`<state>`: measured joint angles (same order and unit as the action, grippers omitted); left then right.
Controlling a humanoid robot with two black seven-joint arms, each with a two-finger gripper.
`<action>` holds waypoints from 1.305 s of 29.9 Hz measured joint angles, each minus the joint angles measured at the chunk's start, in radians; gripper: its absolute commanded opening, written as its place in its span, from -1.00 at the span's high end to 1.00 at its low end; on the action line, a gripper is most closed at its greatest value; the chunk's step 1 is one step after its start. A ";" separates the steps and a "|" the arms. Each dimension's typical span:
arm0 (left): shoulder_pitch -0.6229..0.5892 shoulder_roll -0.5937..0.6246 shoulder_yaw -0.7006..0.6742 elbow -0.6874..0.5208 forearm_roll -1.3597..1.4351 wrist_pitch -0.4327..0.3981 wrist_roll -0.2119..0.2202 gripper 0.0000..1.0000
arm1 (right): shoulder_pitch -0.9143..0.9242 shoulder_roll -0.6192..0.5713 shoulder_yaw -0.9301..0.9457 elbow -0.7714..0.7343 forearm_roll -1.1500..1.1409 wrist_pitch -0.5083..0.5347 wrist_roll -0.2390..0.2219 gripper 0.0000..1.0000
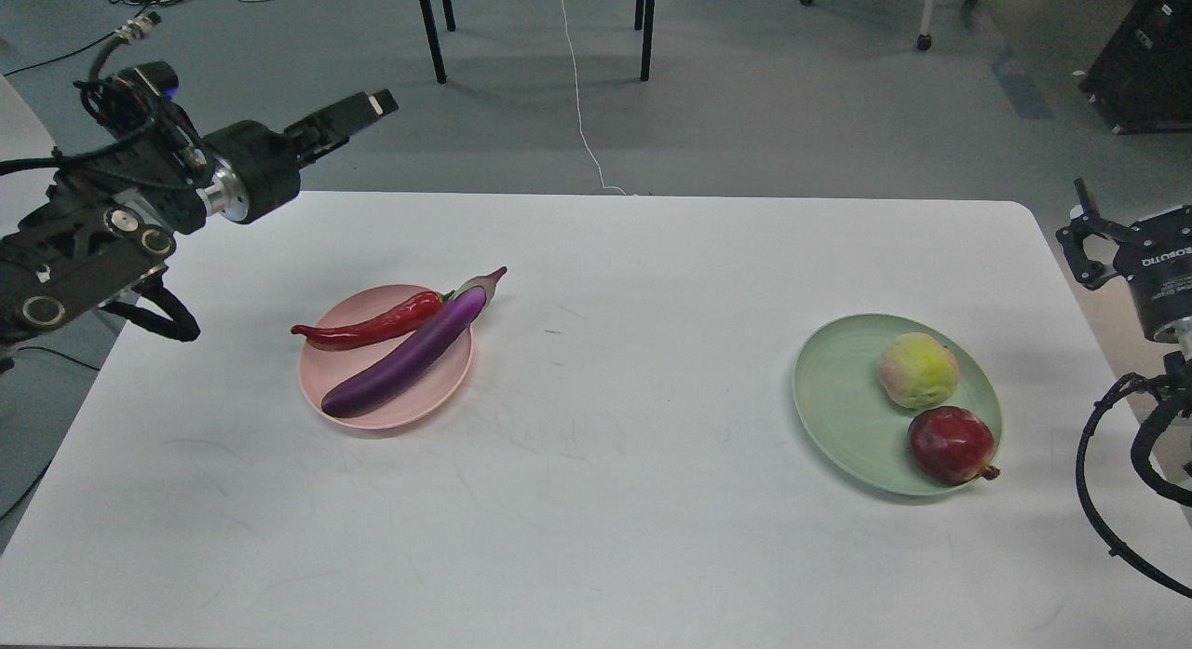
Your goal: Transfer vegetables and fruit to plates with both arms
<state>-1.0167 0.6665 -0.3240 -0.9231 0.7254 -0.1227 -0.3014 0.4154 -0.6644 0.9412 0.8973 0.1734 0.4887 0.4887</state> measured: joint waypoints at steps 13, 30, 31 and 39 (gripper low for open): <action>0.021 -0.013 -0.211 0.050 -0.664 -0.105 -0.003 -0.96 | 0.250 0.011 -0.009 -0.130 -0.002 0.000 0.000 -0.95; 0.111 -0.114 -0.279 0.246 -1.040 -0.296 0.016 -0.96 | 0.279 0.137 0.003 -0.246 0.055 0.000 -0.122 -0.96; 0.121 -0.120 -0.290 0.247 -1.041 -0.299 0.016 -0.96 | 0.279 0.140 0.002 -0.249 0.059 0.000 -0.124 -0.96; 0.162 -0.149 -0.332 0.245 -1.041 -0.297 0.017 -0.96 | 0.276 0.154 -0.012 -0.248 0.064 0.000 -0.125 -0.97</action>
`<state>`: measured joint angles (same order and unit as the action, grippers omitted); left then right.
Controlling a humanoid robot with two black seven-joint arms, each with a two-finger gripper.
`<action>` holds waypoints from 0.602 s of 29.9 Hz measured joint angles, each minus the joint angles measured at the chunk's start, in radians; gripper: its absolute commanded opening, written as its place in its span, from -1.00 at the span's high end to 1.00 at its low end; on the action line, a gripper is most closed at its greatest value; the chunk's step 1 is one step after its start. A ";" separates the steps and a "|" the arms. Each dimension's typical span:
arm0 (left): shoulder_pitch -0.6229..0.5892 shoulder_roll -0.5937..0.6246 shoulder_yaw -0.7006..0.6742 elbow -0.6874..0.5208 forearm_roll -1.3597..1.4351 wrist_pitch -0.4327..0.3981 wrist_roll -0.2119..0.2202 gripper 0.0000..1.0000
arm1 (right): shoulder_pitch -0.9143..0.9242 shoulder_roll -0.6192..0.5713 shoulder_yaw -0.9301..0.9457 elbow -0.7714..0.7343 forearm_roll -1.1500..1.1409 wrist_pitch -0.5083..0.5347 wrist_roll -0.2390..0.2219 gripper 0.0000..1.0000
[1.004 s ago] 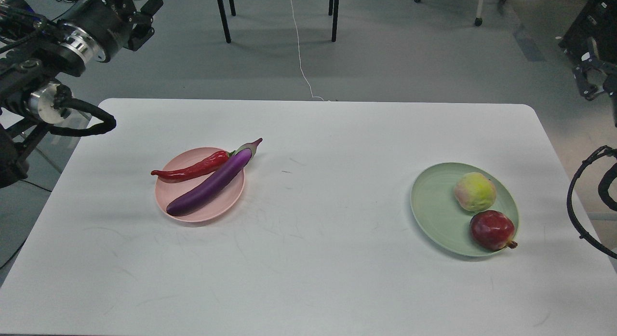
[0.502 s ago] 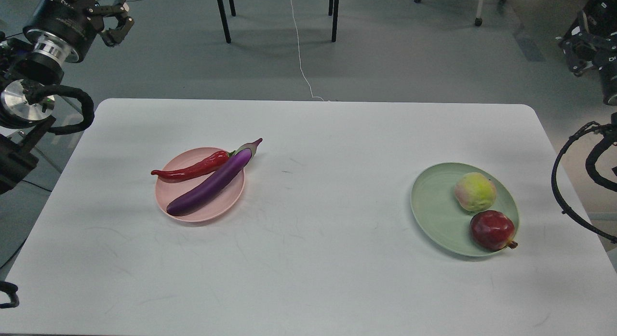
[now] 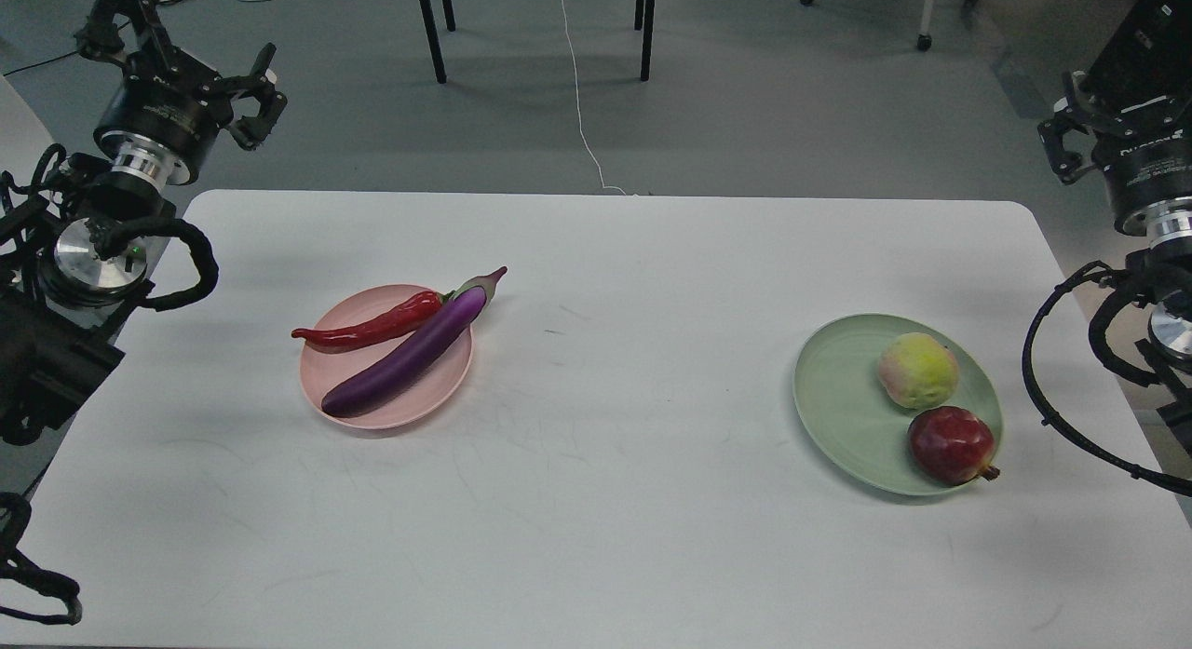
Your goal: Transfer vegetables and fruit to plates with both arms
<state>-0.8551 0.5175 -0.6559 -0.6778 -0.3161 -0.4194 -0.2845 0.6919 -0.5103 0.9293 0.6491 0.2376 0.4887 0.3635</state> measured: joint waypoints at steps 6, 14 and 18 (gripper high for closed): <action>0.004 0.006 -0.002 0.000 0.000 0.002 -0.001 -0.97 | -0.001 0.004 -0.003 0.004 -0.001 0.000 0.000 -0.97; 0.004 0.008 -0.013 -0.005 0.000 0.005 -0.001 -0.96 | 0.001 0.018 -0.004 0.009 -0.003 0.000 0.000 -0.97; 0.002 0.009 -0.013 -0.007 0.001 0.005 -0.001 -0.97 | 0.003 0.018 -0.006 0.011 -0.003 0.000 -0.001 -0.97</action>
<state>-0.8527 0.5261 -0.6689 -0.6849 -0.3151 -0.4142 -0.2854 0.6944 -0.4924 0.9237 0.6604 0.2347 0.4887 0.3623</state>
